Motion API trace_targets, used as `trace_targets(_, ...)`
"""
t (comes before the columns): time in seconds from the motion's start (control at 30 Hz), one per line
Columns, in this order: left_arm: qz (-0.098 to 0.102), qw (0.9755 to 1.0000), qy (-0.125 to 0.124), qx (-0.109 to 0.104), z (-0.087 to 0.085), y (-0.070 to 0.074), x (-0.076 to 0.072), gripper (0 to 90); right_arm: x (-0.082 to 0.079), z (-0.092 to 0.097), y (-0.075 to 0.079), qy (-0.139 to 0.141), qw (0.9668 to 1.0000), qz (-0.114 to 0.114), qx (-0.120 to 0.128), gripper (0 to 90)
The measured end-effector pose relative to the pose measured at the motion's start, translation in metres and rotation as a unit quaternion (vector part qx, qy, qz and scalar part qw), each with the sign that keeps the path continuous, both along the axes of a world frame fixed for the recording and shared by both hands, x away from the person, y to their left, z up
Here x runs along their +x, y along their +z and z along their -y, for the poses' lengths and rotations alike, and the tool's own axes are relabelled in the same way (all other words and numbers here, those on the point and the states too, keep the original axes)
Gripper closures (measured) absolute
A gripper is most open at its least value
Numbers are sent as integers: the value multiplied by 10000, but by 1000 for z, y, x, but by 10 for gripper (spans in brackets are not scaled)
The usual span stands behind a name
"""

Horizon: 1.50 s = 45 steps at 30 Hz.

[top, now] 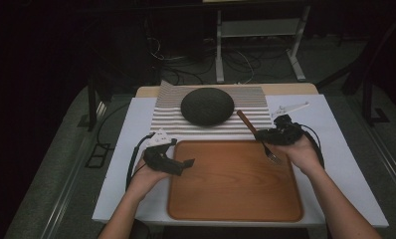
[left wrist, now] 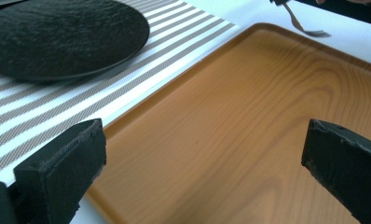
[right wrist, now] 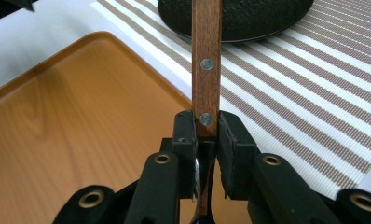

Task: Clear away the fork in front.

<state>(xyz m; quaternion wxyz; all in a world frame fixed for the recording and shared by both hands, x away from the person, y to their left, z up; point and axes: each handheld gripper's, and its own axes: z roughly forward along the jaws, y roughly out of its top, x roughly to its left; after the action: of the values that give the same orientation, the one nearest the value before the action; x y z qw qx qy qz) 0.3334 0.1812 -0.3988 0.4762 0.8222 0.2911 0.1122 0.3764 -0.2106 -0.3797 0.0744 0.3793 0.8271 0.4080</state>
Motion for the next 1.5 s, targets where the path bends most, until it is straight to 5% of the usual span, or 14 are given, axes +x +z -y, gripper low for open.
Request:
trace_targets(0.33, 139, 9998, -62, -105, 26, 17, 22, 0, -18, -1, -8, 54, 9998, -19, 167, 770)
trace_targets(0.9, 190, 9990, -279, -281, 83, 17, 40, 44, -23, -6, -14, 192, 9995, 83, 216, 770)
trace_targets(1.23, 225, 9985, -298, -405, 82, 21, 35, 170, -25, -16, -14, 340, 9989, 169, 264, 770)
trace_targets(1.5, 50, 9975, -422, -562, 88, 22, 33, 253, -29, -28, -8, 526, 9974, 286, 398, 770)
